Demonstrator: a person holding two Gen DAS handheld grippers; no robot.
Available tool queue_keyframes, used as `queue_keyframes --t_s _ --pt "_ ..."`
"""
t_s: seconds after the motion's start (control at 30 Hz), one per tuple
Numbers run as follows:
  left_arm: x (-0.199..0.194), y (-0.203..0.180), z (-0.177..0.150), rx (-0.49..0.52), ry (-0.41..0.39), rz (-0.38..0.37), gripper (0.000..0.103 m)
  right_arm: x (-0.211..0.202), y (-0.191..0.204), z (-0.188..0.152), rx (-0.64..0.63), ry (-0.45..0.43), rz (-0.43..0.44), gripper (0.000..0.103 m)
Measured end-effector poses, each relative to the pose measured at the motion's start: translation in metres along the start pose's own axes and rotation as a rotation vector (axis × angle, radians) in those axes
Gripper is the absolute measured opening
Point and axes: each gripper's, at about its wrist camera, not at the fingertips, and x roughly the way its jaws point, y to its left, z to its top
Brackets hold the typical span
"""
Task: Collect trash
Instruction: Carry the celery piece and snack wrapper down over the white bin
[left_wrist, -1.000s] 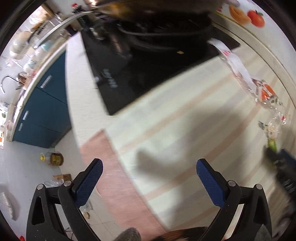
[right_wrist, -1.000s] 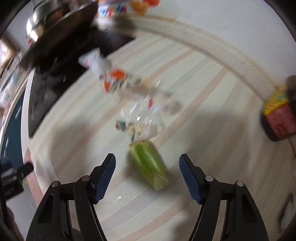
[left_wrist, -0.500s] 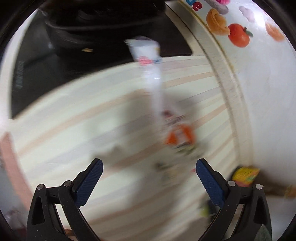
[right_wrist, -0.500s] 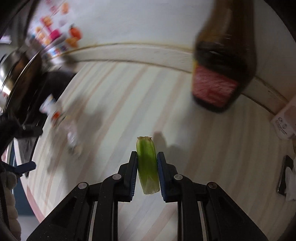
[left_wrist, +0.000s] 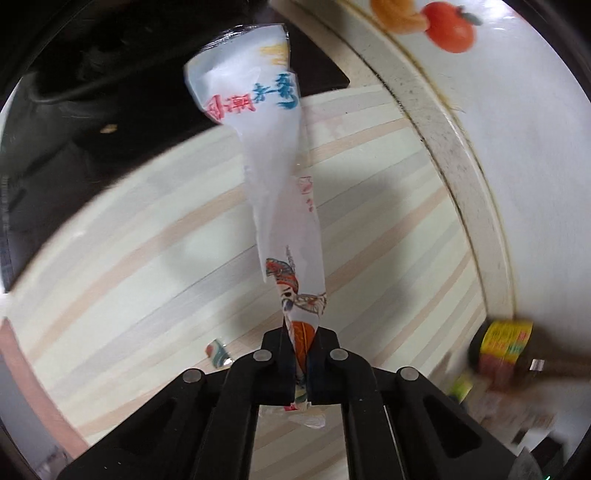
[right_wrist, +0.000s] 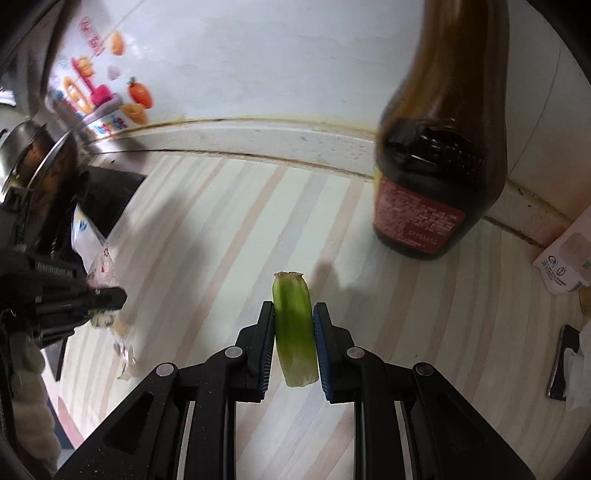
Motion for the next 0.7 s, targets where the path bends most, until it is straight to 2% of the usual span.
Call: queue_keyframes --t_s 0.17,0.4,0.57,0.7 --pt "-0.041 0.035 -0.045 0.086 -0.083 0.043 0.000 -0.020 0.030 -0.014 -0.069 -0.001 0.052 0.021" --pt "-0.105 0.129 -0.123 0.098 -0.178 0.125 0.000 -0.059 0.110 -0.067 -0.228 0.034 0.188 0.021" --pt "-0.135 0.208 -0.168 0.014 -0.224 0.186 0.000 -0.067 0.188 -0.129 -0.361 0.117 0.283 0.020" --pt "-0.144 0.278 -0.200 -0.094 -0.227 0.204 0.000 -0.069 0.252 -0.194 -0.467 0.196 0.357 0.020"
